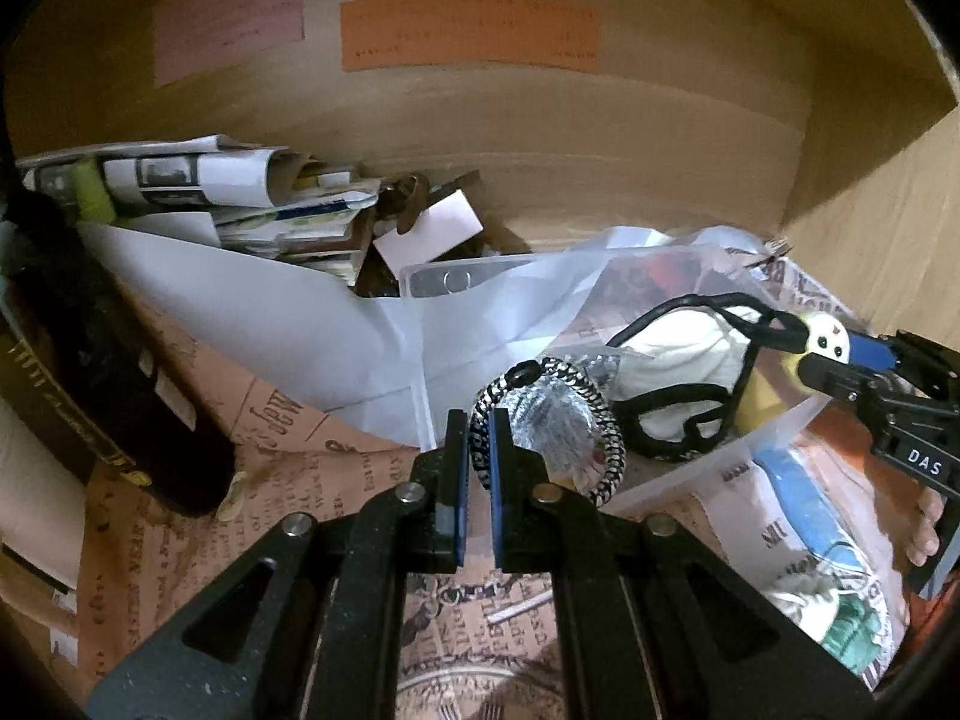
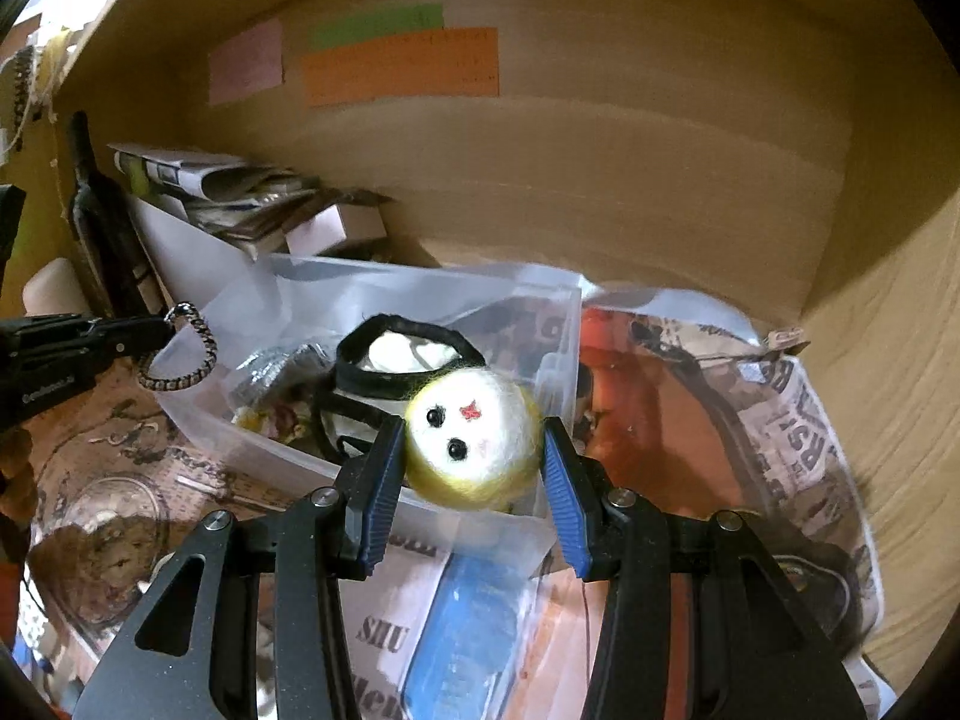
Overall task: Organize soft objects
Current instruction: 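Drop the bracelet into the clear box with the left tool while the right tool drops the ball in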
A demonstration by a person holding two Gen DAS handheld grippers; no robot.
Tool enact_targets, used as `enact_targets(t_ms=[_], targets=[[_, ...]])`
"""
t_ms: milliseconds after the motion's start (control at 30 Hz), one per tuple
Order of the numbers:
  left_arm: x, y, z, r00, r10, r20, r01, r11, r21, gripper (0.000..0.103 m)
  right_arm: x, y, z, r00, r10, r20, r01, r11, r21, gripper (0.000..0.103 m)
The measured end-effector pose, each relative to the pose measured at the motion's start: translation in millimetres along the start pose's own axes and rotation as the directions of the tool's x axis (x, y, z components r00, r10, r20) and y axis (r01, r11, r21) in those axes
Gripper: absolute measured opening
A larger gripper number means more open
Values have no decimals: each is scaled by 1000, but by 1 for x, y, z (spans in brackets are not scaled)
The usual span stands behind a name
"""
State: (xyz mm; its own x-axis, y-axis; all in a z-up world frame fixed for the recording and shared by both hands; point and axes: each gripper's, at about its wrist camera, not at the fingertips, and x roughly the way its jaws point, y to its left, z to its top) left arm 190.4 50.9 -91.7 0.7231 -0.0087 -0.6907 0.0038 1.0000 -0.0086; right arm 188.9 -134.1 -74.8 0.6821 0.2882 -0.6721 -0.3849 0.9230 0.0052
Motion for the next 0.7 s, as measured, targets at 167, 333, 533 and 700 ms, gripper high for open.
enact_targets(t_ms=[167,333,533,700], targets=[[17,-8,1,1000,19,-17,-19,999,30,5,13,-1,-2,1000,-4,-27,4,1000,2,42],[28,-13,-1,999,10,-47,-8,999,48,5,21,-1,-2,999,4,-41,-3,1000,5,43],[28,-16,-4,998,10,-62,-6,998,58,12,23,2,-1,999,-10,-42,10,1000,-4,44],[13,-18,-7,999,-9,-52,12,998,61,30,17,2,0,999,19,-42,-19,1000,-1,55]])
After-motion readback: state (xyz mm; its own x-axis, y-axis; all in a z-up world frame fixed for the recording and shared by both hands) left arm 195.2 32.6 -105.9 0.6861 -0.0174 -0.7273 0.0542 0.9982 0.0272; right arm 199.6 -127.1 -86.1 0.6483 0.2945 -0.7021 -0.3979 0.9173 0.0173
